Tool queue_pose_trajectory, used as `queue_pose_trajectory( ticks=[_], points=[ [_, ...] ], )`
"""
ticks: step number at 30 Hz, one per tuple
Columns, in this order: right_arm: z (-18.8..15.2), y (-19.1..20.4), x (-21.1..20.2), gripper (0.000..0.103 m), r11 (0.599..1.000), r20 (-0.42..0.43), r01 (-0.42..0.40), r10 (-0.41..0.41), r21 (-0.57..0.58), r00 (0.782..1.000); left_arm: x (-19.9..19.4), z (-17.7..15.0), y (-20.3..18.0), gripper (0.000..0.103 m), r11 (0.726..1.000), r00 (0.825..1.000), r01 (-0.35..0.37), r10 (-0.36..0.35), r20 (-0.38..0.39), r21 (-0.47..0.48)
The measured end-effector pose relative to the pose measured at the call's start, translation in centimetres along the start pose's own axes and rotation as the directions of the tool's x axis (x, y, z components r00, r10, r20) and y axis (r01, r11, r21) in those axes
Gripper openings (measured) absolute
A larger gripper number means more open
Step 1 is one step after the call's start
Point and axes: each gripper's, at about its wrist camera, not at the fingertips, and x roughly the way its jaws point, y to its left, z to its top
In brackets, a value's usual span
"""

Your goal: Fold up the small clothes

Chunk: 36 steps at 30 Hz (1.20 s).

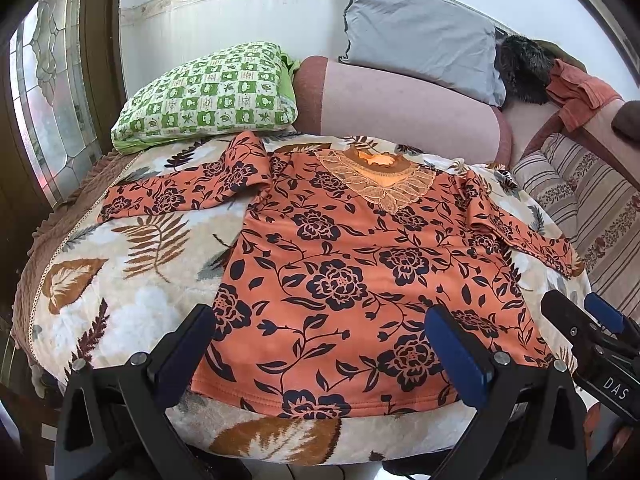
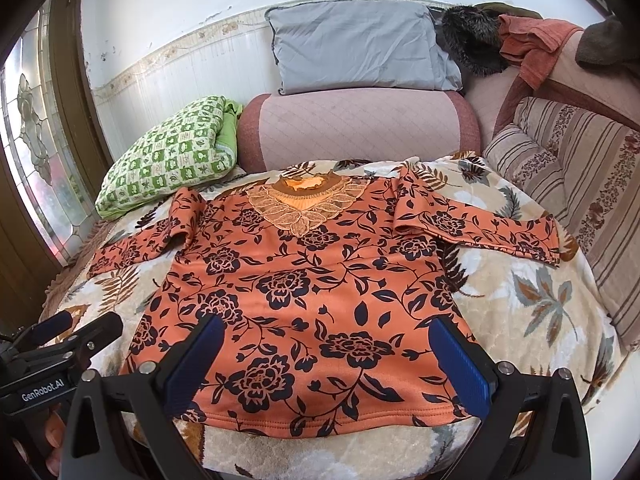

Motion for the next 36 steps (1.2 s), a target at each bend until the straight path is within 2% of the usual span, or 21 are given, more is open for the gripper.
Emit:
queue_pose_trajectory(
  ticks=[20, 23, 25, 28, 31, 32, 34, 36],
  points=[
    [0.4, 0.0, 0.9, 0.103, 1.0, -0.016, -0.004, 0.004, 0.004, 1.0, 0.6, 0.4, 0.4, 0.103, 1.0, 1.0, 0.01, -0.01, -0.009, -0.008],
    [0.6, -1.9, 1.6, 0.103, 0.997, -0.041, -0.038, 0.04, 0.062, 0.998, 1.8, 0.3, 1.4, 0.103, 0.999, 0.999, 0.02, -0.021, -0.035, -0.039],
    [0.9, -4.7, 2.5, 0.103, 0.985, -0.06, -0.075, 0.085, 0.157, 0.995, 3.0, 0.1, 2.2, 0.103, 0.998, 0.997, 0.012, -0.016, -0.069, -0.065],
    [1.1, -11.2, 4.3, 0.103, 0.922, -0.044, -0.134, 0.161, 0.362, 0.986, 5.0, -0.5, 3.0, 0.103, 0.998, 0.992, -0.011, 0.002, -0.127, -0.069],
    [1.0, -19.5, 6.6, 0.103, 0.795, 0.006, -0.156, 0.189, 0.587, 0.982, 6.4, -1.0, 3.4, 0.103, 0.997, 0.987, -0.019, 0.007, -0.163, -0.069],
    [0.8, -22.1, 7.4, 0.103, 0.743, 0.022, -0.156, 0.186, 0.65, 0.982, 6.9, -1.1, 3.5, 0.103, 0.997, 0.984, -0.02, 0.007, -0.176, -0.07],
    [-0.1, -28.3, 9.5, 0.101, 0.594, 0.059, -0.159, 0.185, 0.788, 0.981, 7.8, -1.3, 3.5, 0.103, 0.998, 0.981, -0.025, 0.012, -0.193, -0.063],
    [-0.6, -33.2, 11.6, 0.092, 0.475, 0.073, -0.149, 0.175, 0.867, 0.982, 8.7, -1.3, 3.4, 0.103, 0.998, 0.977, -0.033, 0.021, -0.211, -0.053]
  ],
)
